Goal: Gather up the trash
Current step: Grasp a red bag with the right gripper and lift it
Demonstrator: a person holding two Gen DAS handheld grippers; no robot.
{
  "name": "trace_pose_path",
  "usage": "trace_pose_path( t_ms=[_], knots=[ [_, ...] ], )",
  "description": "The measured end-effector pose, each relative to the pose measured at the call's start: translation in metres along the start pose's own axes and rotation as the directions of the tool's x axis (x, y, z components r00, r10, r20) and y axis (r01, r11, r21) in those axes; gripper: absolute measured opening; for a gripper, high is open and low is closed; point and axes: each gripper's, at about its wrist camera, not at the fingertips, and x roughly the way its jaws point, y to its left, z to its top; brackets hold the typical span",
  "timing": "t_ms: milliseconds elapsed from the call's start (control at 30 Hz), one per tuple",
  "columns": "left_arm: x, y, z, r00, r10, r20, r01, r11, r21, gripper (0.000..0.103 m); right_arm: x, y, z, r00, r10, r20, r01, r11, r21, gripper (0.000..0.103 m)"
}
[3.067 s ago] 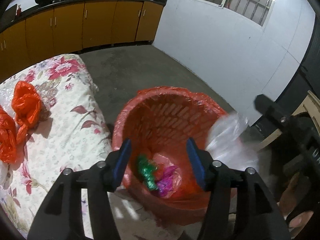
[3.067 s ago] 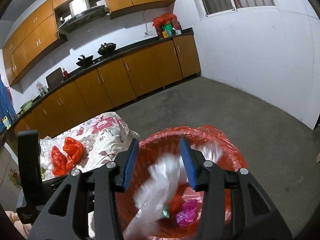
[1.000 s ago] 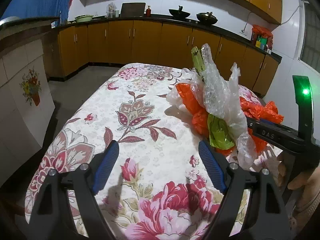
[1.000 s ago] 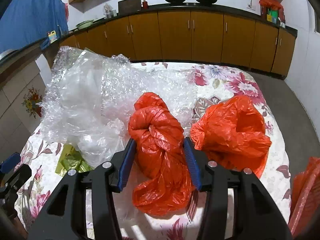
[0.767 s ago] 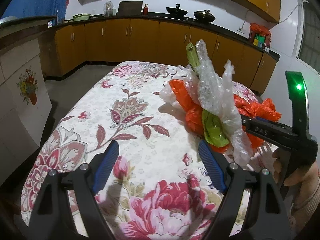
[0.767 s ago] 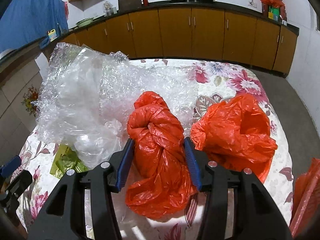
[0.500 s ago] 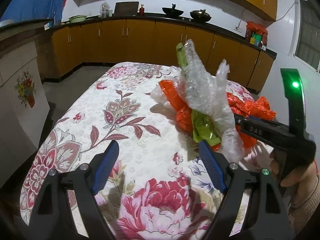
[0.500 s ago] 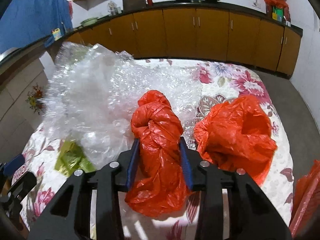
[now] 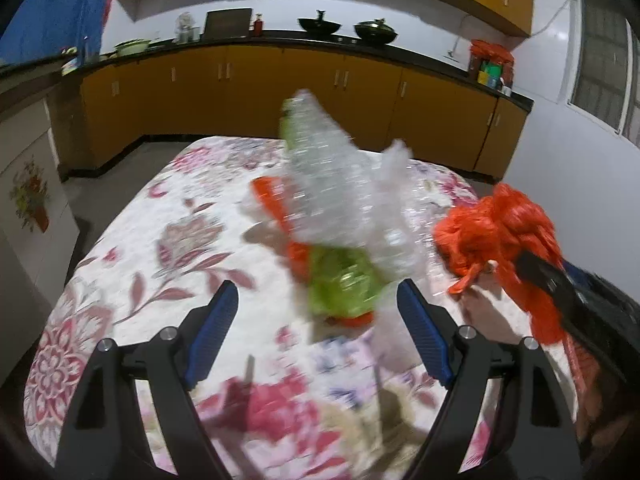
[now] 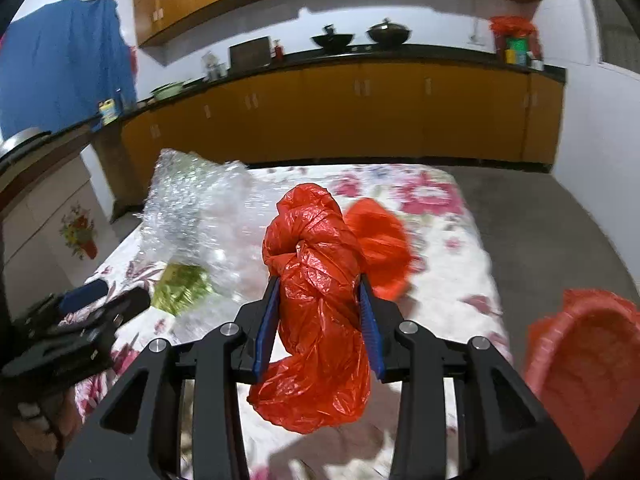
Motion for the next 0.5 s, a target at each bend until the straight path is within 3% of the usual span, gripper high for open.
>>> trace_pose_path(
  t_ms=[167, 300, 500],
  knots=[
    [0.027, -0.034, 0.01, 1.0, -0.002, -0.02, 0.003, 0.999, 0.04, 0.08, -0.018, -0.028, -0.01, 0.998, -0.063, -0.003, 0.063, 0.997, 0.052, 0.039],
    [0.05, -0.054, 0.012, 0.998, 0.041, -0.045, -0.037, 0.995, 0.091, 0.079, -0.023, -0.044, -0.017, 0.996, -0.091, -0.02, 0.093, 0.993, 0.077, 0.039],
    [0.078, -0.065, 0.013, 0.991, 0.061, -0.122, -0.049, 0.993, 0.104, 0.062, -0.022, -0.058, -0.025, 0.995, -0.095, -0.04, 0.098, 0.989, 0.112, 0.039]
  ],
)
